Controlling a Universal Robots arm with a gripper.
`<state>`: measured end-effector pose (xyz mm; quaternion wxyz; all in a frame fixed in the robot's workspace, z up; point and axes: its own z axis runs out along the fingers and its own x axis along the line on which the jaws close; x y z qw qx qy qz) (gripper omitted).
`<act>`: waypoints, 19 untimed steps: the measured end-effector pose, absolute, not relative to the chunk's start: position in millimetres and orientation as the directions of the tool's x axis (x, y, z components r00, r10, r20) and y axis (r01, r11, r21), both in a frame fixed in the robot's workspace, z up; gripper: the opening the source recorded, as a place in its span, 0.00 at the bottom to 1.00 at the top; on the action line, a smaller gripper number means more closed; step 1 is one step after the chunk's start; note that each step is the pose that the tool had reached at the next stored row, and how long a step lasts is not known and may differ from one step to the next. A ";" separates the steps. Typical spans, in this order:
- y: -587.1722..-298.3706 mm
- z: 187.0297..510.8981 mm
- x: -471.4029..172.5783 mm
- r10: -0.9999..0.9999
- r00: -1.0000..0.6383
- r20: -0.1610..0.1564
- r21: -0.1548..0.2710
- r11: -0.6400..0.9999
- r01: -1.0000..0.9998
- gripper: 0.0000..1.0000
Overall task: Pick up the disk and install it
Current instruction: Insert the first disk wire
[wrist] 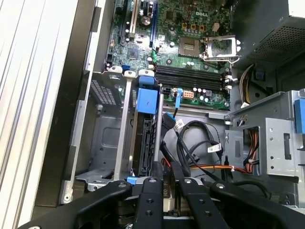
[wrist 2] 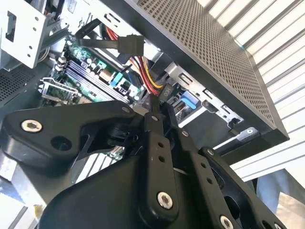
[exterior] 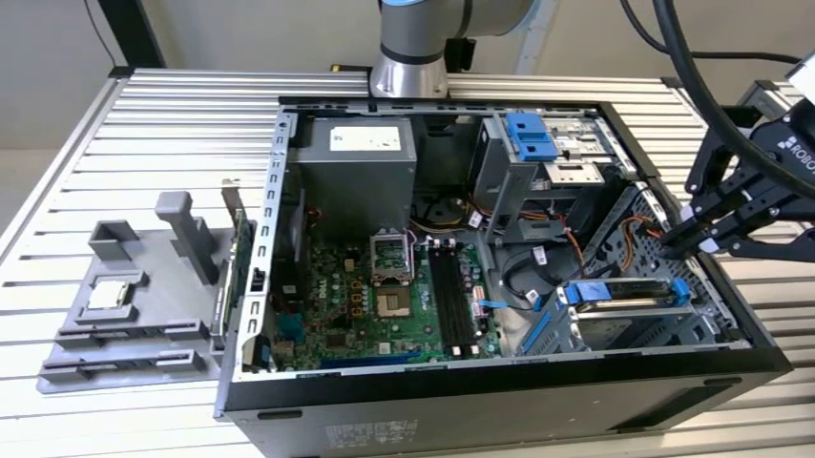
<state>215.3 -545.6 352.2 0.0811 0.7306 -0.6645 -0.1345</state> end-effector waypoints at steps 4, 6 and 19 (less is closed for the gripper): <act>-545.5 354.3 210.3 -0.993 0.083 -0.087 0.279 -0.104 -0.955 0.00; -545.7 354.7 206.7 -0.993 0.084 -0.085 0.259 -0.104 -0.960 0.00; -545.9 354.6 184.5 -0.993 0.089 -0.075 0.201 -0.103 -0.974 0.00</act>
